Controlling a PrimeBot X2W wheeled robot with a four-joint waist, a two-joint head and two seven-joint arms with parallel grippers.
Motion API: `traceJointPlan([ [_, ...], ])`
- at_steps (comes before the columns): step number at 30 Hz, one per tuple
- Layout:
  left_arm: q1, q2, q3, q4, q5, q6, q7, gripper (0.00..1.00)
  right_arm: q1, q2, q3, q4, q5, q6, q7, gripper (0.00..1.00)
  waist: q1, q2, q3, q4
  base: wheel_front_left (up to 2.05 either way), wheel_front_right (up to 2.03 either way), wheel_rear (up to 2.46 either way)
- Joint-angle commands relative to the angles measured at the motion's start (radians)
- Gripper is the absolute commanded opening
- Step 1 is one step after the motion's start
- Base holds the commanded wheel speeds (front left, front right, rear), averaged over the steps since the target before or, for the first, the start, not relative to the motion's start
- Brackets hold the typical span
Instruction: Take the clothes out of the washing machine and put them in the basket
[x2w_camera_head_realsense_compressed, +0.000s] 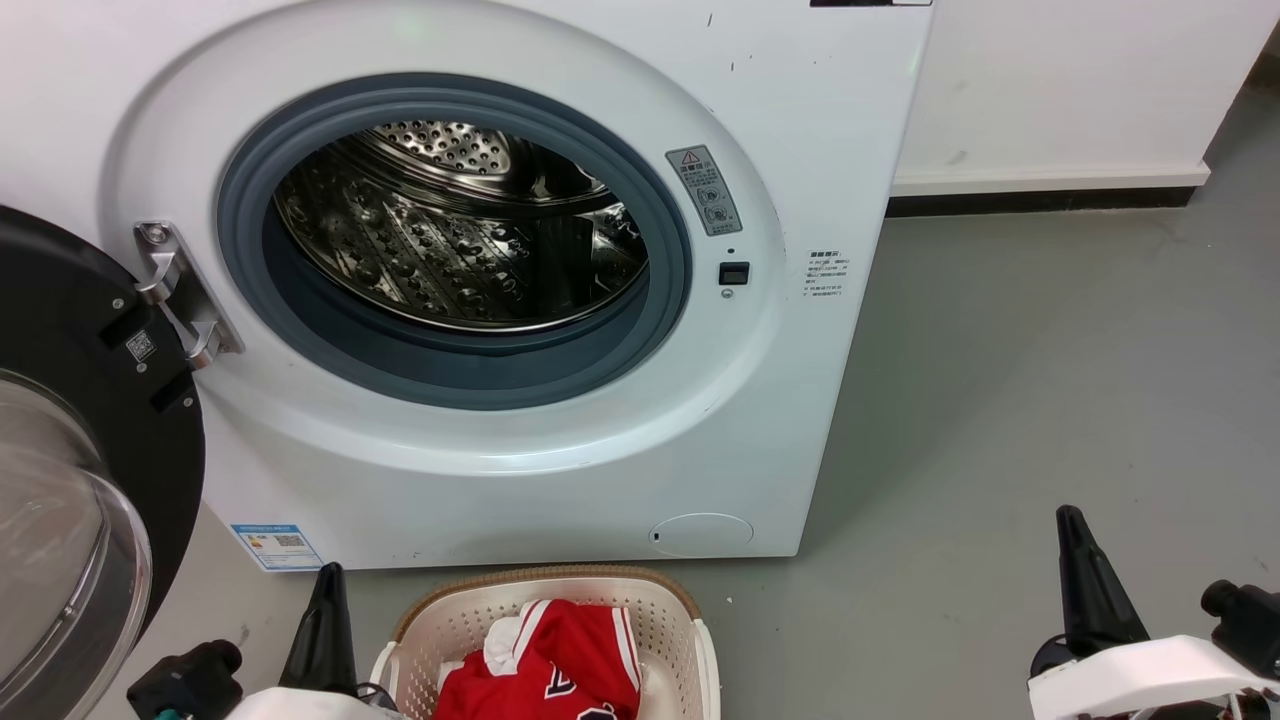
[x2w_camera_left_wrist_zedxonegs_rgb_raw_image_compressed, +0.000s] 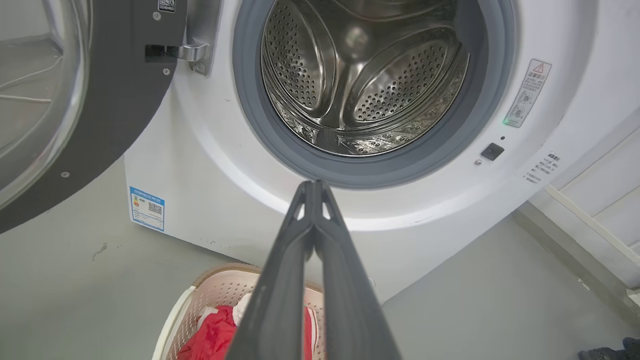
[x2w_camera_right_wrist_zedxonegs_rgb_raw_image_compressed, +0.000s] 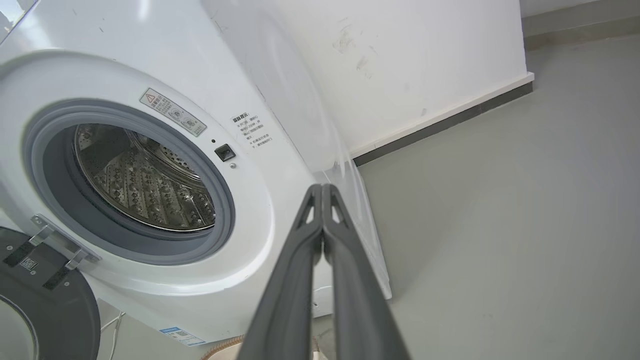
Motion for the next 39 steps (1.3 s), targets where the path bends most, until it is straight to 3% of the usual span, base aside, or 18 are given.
traceJointPlan([
  [1, -0.03, 0.004, 0.007, -0.005, -0.04, -0.005, 0.007, 0.0, -0.029, -0.007, -0.003, -0.006, 0.042, 0.0, 0.008, 0.0, -0.0001, 0.0, 0.0, 0.0, 0.0, 0.0, 0.0],
  [39, -0.127, -0.014, 0.048, 0.075, -0.554, -0.066, 0.126, 0.0, -0.092, -0.01, -0.022, 0.043, 0.566, 0.0, 0.128, 0.0, -0.0001, 0.0, 0.006, 0.004, 0.0, 0.0, 0.0],
])
